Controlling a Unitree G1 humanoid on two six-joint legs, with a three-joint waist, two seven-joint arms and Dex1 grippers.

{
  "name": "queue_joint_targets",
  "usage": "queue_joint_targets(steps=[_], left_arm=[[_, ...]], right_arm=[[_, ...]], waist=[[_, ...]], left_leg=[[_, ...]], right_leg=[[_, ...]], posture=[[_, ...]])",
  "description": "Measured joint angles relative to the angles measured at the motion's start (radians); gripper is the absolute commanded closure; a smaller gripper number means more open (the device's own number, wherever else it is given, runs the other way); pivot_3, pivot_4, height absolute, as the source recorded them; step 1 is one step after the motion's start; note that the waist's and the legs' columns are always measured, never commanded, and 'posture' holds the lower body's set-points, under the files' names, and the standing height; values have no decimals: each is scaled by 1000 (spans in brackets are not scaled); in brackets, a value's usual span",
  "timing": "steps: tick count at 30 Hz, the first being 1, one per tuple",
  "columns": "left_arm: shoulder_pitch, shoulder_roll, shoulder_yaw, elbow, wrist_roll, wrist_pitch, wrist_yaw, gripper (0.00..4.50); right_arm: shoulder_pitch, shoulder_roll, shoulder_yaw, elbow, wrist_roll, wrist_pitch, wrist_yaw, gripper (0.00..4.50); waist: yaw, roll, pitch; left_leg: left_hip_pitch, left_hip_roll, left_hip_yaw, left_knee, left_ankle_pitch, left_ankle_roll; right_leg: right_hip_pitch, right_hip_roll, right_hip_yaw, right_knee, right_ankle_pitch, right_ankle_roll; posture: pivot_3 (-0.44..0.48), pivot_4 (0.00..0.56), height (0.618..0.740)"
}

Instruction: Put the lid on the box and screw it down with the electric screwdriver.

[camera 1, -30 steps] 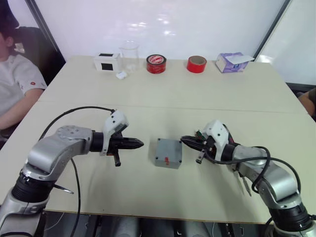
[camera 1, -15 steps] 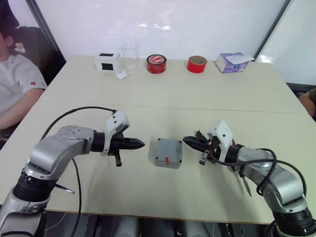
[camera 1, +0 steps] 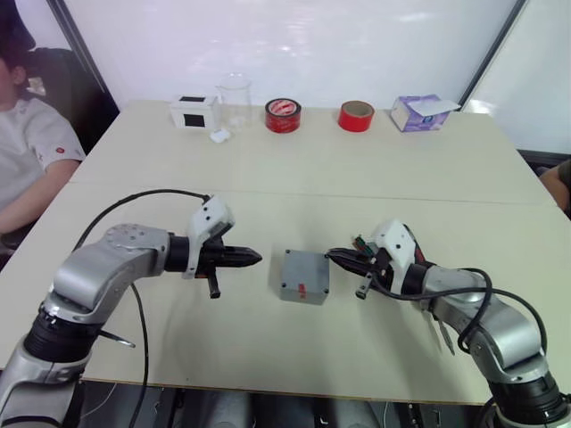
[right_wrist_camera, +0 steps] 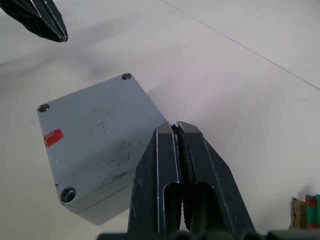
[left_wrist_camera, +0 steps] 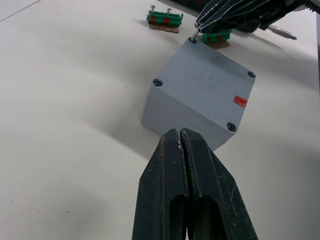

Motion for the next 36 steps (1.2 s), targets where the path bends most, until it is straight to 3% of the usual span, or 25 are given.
queue_joint_targets(steps=[8, 11, 18, 23, 26, 27, 30, 33, 36], left_arm=[[0, 0, 0, 0, 0, -1, 1, 4500], [0, 0, 0, 0, 0, -1, 1, 4500], [0, -7, 0, 2, 0, -4, 3, 4500], [-19, -51, 3, 23, -8, -3, 13, 4500], [-87, -78, 3, 25, -44, 2, -4, 4500], [-108, -83, 3, 23, -49, 2, -8, 4500], [-163, -103, -2, 21, -61, 2, -25, 4500], [-205, -109, -40, 9, -66, -3, -56, 4500], [-223, -103, -70, -22, -65, -20, -89, 4500]], right_arm=[[-7, 19, 7, 19, -13, -2, 0, 4473], [-8, 19, 7, 25, -14, -1, 3, 3744], [-19, 15, 2, 27, -14, -1, 5, 1108], [-28, 3, -49, 26, -9, 28, -21, 1108], [-144, 35, -199, 42, 49, 154, -141, 1108], [-177, 25, -238, 48, 70, 190, -155, 813], [-273, -41, -320, 78, 151, 358, -170, 40], [-366, -205, -322, 133, 221, 619, -140, 40], [-438, -408, -243, 203, 249, 841, -95, 40]], waist=[[0, 0, 0], [0, 0, 0], [1, 0, 0], [2, 0, 0], [1, 0, 1], [1, 0, 1], [1, 0, 1], [1, 2, 2], [2, 2, 2]], left_leg=[[0, 0, 0, 0, 0, 0], [0, 0, 0, 0, 0, 0], [0, 0, 0, 0, 0, 0], [0, 0, 0, 0, 0, 0], [0, 0, 0, 0, 1, -1], [0, 0, 0, 0, 1, -1], [0, -1, 0, -2, 1, -1], [-1, -1, 1, -4, 1, -1], [-2, -1, 2, -6, 1, -1]], right_leg=[[0, 0, 0, 0, 0, 0], [0, 0, 0, 0, 0, 0], [0, 0, 0, 0, 0, 0], [0, 0, 0, 0, 0, 0], [0, 0, 0, 0, 0, 0], [0, 0, 0, 0, 0, 0], [0, 0, 0, 0, 1, 0], [-2, -1, 0, 0, 1, 0], [-5, -1, 1, -1, 0, 0]], posture=[[0, 150, 740], [0, 150, 740], [0, 150, 740], [0, 150, 740], [0, 150, 740], [0, 150, 740], [0, 150, 740], [0, 150, 740], [0, 150, 740]])
